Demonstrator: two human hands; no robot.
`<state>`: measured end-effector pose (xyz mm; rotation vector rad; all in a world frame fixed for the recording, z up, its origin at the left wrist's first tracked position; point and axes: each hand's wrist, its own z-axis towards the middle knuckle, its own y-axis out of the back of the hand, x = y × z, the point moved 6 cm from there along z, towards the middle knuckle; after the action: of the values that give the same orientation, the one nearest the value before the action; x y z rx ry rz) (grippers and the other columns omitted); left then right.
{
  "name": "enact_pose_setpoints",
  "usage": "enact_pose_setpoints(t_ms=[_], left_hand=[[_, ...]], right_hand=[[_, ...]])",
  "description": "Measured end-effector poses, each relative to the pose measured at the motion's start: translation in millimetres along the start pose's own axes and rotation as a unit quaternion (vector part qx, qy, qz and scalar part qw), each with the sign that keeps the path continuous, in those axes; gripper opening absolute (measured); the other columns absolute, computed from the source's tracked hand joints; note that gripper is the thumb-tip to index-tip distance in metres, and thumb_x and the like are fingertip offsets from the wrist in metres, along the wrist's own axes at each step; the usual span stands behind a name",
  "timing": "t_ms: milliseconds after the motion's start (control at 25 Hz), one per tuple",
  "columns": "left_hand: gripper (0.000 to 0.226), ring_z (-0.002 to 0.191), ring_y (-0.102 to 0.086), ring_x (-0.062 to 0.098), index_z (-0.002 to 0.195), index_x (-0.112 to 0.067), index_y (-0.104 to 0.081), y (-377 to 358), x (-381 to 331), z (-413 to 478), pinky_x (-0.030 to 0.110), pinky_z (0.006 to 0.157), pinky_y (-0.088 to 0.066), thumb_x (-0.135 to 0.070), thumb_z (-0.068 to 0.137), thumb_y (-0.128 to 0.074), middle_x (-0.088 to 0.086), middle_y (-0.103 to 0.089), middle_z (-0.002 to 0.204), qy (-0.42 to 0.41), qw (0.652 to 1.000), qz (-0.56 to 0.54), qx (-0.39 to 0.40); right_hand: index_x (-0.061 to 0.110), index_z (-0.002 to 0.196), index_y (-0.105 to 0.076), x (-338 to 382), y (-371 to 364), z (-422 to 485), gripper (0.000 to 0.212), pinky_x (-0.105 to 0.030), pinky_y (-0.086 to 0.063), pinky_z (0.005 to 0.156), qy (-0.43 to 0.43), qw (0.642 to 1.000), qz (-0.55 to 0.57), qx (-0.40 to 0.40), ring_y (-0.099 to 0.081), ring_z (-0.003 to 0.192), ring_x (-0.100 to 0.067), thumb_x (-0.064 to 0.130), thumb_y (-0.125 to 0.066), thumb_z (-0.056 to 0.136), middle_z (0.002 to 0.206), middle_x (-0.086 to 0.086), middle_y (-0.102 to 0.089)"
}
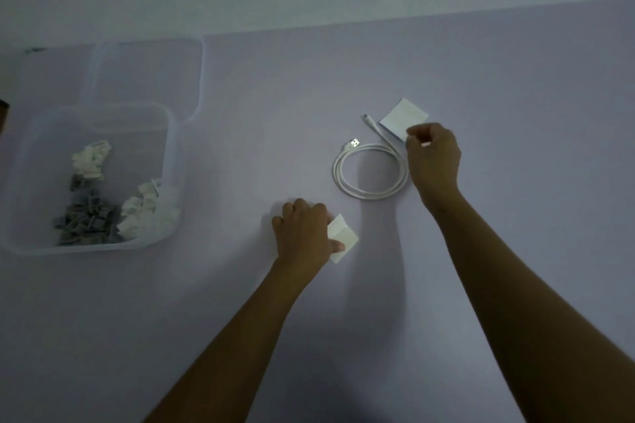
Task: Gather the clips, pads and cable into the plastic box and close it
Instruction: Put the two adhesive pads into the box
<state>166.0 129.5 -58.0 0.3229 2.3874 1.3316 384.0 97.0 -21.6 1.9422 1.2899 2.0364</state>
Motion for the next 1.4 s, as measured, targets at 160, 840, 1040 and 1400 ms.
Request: enact_pose_setpoints(t_ms=[160,840,1040,1400], left_hand=[[0.036,0.103,-0.060,0.026,0.104,-0.021,-0.057,4.2,-2.7,7.3,0.036,0.085,-0.044,-0.036,0.075,-0.073,0.002,-0.065,0.111,-0.008,0.996,-0.083,0.018],[0.014,0.047,-0.060,0.000,0.097,-0.013,-0.058,42.2,-5.8,2.1,0.006,0.044,-0.045,-0.015,0.085,-0.064,0.000,-0.063,0.079,-0.094,0.937,-0.335,-0.010],[0.021,0.066,-0.064,0.003,0.095,-0.016,-0.062,70.9,37.3,-15.8,0.024,0.059,-0.054,-0.025,0.079,-0.072,-0.008,-0.065,0.083,-0.102,0.923,-0.361,-0.085],[0.018,0.076,-0.068,0.023,0.091,-0.015,-0.059,140.0,189.2,-47.5,0.044,0.070,-0.058,-0.021,0.080,-0.072,0.004,-0.069,0.085,-0.019,0.875,-0.429,-0.223]], right_hand=[[0.013,0.122,-0.053,4.4,-15.8,42.8,0.040,-0.022,-0.030,0.085,0.013,0.997,-0.076,-0.015,-0.043,0.119,-0.027,0.019,-0.062,0.084,0.128,-0.008,-0.046],[0.004,0.116,-0.053,28.4,-17.5,32.0,0.025,-0.046,-0.043,0.093,0.074,0.977,-0.194,0.038,-0.055,0.103,-0.036,0.012,-0.048,0.093,0.120,-0.018,-0.049],[0.004,0.101,-0.059,76.3,-33.4,-19.8,0.016,-0.025,-0.035,0.069,0.160,0.978,-0.129,0.040,-0.055,0.086,-0.024,0.014,-0.052,0.091,0.098,-0.011,-0.062],[0.006,0.091,-0.059,155.0,-130.1,-108.5,0.017,-0.010,-0.033,0.048,0.227,0.958,-0.061,0.163,-0.049,0.062,-0.013,0.014,-0.045,0.096,0.076,-0.001,-0.056]])
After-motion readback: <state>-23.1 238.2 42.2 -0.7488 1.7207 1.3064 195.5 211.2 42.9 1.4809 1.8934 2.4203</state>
